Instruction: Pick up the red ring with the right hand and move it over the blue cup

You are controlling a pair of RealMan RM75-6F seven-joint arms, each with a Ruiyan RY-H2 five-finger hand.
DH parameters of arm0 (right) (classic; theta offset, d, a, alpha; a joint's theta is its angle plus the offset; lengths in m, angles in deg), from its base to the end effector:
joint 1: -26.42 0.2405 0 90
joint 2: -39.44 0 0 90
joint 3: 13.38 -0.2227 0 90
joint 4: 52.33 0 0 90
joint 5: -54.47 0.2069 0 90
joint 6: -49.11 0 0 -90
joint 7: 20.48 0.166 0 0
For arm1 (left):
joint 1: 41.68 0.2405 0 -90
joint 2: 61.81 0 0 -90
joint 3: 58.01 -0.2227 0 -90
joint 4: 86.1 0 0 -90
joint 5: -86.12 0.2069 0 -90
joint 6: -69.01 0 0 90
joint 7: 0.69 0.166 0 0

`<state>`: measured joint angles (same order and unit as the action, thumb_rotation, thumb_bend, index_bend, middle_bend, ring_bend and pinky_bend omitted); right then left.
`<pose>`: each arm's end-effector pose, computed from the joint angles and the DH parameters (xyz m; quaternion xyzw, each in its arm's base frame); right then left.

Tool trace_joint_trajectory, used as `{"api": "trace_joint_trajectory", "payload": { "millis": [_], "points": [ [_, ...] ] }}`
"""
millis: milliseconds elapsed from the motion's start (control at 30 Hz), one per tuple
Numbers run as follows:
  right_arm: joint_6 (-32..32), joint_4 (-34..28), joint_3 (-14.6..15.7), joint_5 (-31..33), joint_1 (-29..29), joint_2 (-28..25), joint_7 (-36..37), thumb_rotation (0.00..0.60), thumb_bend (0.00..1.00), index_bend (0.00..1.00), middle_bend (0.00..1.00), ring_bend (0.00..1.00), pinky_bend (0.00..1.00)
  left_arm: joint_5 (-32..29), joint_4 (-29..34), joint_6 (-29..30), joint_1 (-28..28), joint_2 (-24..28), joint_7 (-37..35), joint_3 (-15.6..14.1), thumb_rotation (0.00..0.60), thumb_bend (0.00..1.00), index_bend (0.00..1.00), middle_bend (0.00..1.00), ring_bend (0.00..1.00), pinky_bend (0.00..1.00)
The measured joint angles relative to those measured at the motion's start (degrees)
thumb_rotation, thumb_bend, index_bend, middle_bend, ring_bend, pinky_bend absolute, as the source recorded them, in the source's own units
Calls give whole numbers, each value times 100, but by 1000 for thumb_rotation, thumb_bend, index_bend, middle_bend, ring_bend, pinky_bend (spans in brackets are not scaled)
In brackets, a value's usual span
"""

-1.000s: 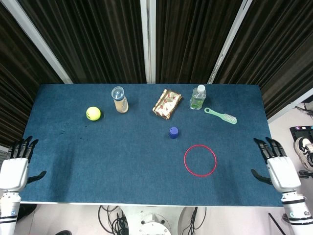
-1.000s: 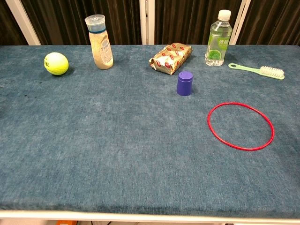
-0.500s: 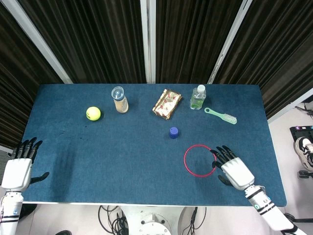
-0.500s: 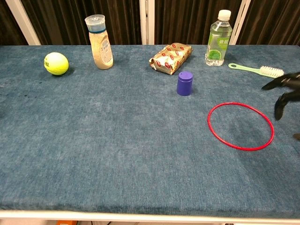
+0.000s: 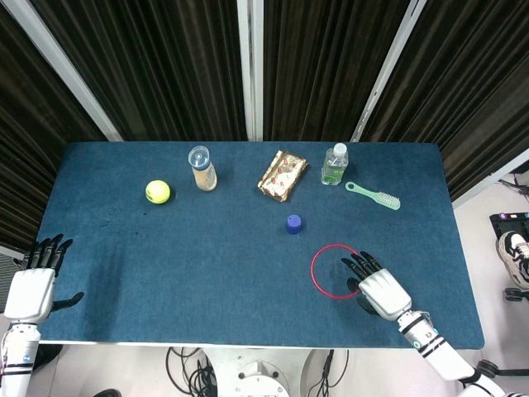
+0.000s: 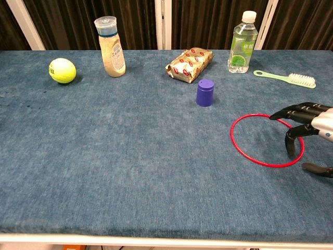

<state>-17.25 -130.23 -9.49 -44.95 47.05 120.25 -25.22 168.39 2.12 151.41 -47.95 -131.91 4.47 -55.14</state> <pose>-0.2322 -0.2276 0.0028 0.8045 -0.3108 0.3303 0.3835 -0.2907 0.2073 0.1198 -0.5995 -0.3927 -0.3542 0.6008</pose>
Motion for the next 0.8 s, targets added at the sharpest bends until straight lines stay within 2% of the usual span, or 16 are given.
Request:
{"api": "trace_joint_trajectory", "payload": {
  "millis": [800],
  "points": [
    [1,400,79,242,87,337,188,600,327,595,128,0,0,2,-115,8,47,-37,-128,-39,600,56,100,0,0,0]
  ]
}}
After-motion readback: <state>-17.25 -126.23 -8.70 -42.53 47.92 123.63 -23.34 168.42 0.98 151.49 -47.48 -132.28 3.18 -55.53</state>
